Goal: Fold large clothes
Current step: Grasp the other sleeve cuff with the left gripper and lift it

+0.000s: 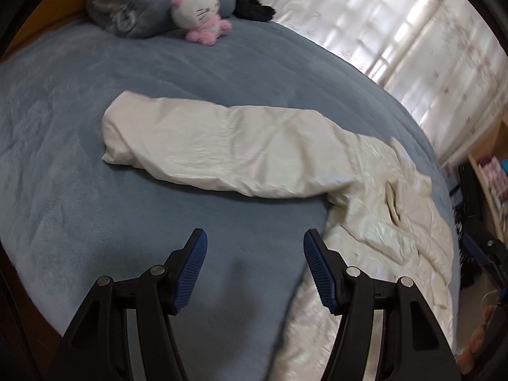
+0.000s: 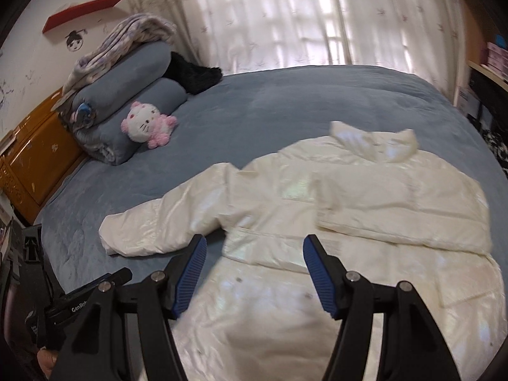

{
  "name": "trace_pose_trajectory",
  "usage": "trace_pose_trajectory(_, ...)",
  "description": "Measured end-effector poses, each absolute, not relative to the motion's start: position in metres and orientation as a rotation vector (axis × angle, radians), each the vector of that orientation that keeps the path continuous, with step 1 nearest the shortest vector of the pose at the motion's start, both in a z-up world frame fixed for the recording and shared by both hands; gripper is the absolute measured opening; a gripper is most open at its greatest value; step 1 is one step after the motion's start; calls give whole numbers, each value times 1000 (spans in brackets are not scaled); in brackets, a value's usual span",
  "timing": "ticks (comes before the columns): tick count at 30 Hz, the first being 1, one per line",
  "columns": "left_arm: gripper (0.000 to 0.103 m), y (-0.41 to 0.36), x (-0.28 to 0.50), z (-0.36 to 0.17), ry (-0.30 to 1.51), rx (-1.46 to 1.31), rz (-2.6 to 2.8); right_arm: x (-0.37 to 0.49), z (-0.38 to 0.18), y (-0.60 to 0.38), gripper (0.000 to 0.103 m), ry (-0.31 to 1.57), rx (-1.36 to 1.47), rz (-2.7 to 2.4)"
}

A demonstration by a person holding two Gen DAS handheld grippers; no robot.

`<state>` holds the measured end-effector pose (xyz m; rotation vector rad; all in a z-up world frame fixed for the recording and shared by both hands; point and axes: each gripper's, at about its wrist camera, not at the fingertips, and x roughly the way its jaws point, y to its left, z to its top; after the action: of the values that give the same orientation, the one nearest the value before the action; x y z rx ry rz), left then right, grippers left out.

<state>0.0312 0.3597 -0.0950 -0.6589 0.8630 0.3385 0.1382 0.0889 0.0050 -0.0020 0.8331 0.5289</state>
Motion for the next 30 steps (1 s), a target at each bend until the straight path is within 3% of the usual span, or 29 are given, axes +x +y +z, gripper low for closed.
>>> trace_pose_trajectory(4,66,392,24,-120,840,-790,305,149,-12,128,64,855,-29,557)
trace_pose_trajectory(17,66,478,32,-192,742,-1095,330,183,-55,190,63,904,-42,573)
trace_pose_trajectory(24,63,491,55,-202,688,-1118,361,197,-85,195,63,963,-25,539)
trace_pose_trajectory(25,56,491,58,-201,686,-1115,367,198,-89,194,63,973,-21,536)
trace_pose_trajectory(28,20,494,73,-203,704,-1096,401,199,-95,188,63,993,-5,526)
trace_pose_trajectory(30,13,490,84,-199,741,-1060,458,201,-98,183,63,1006,10,523)
